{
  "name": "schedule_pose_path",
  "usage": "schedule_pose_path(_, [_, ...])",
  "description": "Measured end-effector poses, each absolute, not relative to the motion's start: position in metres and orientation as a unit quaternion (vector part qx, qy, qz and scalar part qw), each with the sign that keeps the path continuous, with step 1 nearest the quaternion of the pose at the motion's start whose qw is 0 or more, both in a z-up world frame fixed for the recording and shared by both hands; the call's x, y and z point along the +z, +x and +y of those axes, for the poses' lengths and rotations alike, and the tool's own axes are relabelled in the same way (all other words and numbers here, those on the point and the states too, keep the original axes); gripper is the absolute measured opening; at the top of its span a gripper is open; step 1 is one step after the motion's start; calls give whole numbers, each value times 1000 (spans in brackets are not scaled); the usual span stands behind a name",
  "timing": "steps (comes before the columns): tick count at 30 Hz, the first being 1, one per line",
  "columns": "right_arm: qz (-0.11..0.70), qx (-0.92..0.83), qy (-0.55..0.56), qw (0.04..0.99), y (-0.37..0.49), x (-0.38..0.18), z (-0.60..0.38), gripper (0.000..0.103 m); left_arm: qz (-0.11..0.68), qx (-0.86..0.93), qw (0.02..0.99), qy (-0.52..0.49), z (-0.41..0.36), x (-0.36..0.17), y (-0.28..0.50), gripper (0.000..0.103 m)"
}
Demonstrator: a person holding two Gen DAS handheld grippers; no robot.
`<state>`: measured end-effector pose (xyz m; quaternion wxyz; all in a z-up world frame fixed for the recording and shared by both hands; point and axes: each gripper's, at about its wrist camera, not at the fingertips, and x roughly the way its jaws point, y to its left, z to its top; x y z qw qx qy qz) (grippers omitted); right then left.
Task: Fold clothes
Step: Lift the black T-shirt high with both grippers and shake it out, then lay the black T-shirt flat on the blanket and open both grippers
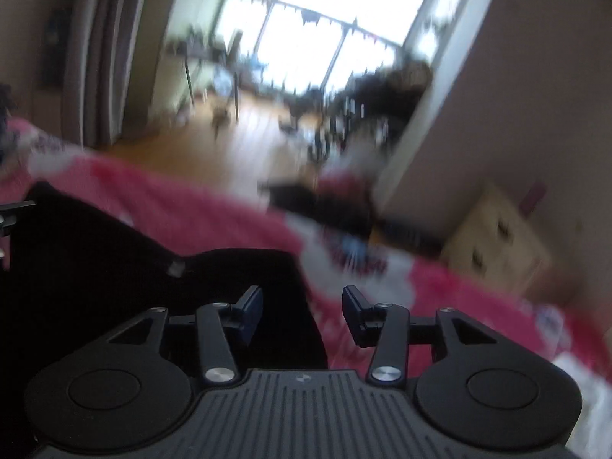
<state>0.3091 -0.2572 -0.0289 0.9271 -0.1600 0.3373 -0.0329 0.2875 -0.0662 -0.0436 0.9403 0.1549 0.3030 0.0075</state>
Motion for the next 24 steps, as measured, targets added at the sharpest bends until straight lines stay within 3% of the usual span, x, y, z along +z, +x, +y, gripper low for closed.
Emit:
schedule_pose_path(4, [373,-34,-113,920,304,-51,-275,51,352,-8,933,80,-38,-49,283,64])
schedule_pose_path(8, [362,-20,-16,932,297,-14,-310,56,343,-21,937,55,-17,10,269,69])
schedule_pose_path(12, [330,28,111,937,221,28,-356,57,312,-60,947,53,3,63,217,80])
schedule_pose_path(17, [323,84,131,934,107,49,-372,59,298,-110,946,60,44,102,136,95])
schedule_pose_path(24, [390,116,130,904,-4,15,-340,59,426,-170,888,42,63,27,51,91])
